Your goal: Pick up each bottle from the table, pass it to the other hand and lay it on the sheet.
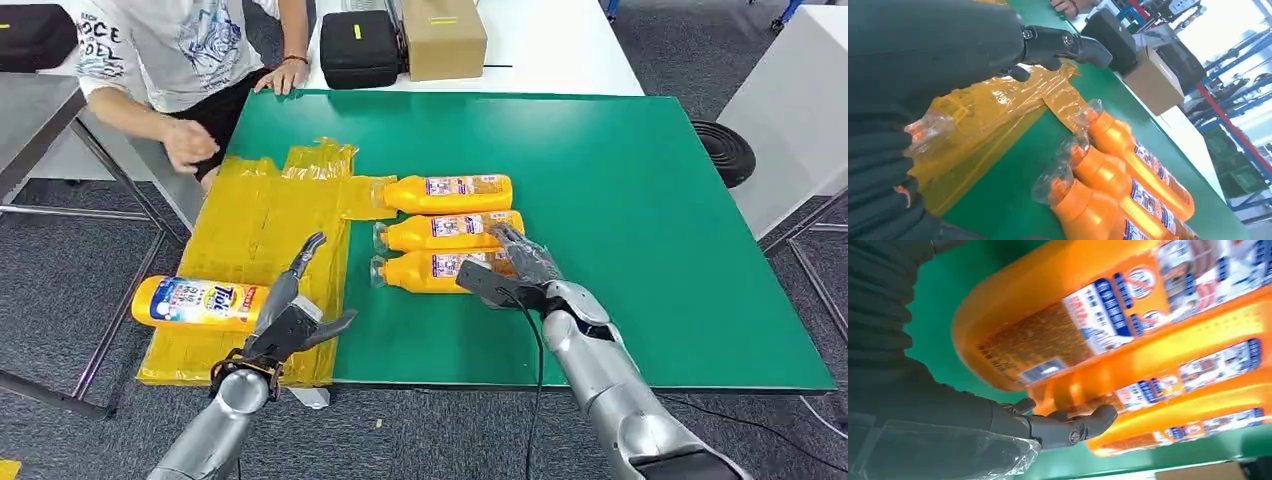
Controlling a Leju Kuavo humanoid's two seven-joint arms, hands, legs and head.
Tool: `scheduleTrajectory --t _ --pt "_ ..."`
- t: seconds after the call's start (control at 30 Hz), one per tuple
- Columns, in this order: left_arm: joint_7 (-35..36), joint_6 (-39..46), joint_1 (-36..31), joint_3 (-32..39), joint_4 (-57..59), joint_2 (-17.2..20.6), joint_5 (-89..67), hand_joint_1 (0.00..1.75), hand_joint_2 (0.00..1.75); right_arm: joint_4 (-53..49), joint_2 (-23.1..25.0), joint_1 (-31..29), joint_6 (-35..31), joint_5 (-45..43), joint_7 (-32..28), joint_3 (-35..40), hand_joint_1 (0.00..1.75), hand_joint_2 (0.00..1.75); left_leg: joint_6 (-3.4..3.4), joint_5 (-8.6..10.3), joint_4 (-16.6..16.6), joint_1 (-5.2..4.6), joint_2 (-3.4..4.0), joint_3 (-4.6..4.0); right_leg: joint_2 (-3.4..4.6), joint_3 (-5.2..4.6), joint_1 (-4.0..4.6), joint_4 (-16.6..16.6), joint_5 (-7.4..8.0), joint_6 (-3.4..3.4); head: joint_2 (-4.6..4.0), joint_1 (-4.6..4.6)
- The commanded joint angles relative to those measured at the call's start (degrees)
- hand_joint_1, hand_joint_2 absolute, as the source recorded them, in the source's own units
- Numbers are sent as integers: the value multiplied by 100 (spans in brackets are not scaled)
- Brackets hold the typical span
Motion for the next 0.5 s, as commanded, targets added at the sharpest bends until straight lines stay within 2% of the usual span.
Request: scheduleTrajectory --t 0.03,0.1,0.2,0.3,0.4,0.5 --pt "71 -13 71 233 -36 38 -70 0 175 1024 278 -742 122 -46 -155 551 0 175 -3 -19 2 3 34 41 23 33 7 -2 -8 -21 0 0" --pt "106 6 112 220 -73 56 -111 0 175 1032 292 -748 151 -51 -175 644 0 175 -1 -4 -2 -1 14 12 10 7 1 -2 -1 -8 0 -2" --pt "171 62 168 196 -168 130 -247 0 175 941 317 -662 197 -72 -202 818 0 175 -2 -13 -2 2 21 30 12 24 5 -5 -6 -15 0 -2" --pt "230 63 228 220 -313 197 -308 0 175 876 268 -598 240 -54 -222 961 0 175 -1 -5 -2 1 9 13 5 10 2 -3 -2 -8 0 0" --pt "350 -72 235 267 -415 181 -340 0 175 861 166 -614 377 -149 -159 1081 0 175 -3 -14 -1 3 15 32 7 28 7 -4 -9 -16 0 0" --pt "384 -115 215 272 -368 145 -351 0 175 905 133 -622 405 -184 -108 1116 0 175 0 -4 -1 1 4 11 -1 9 2 -2 -3 -9 0 -2"
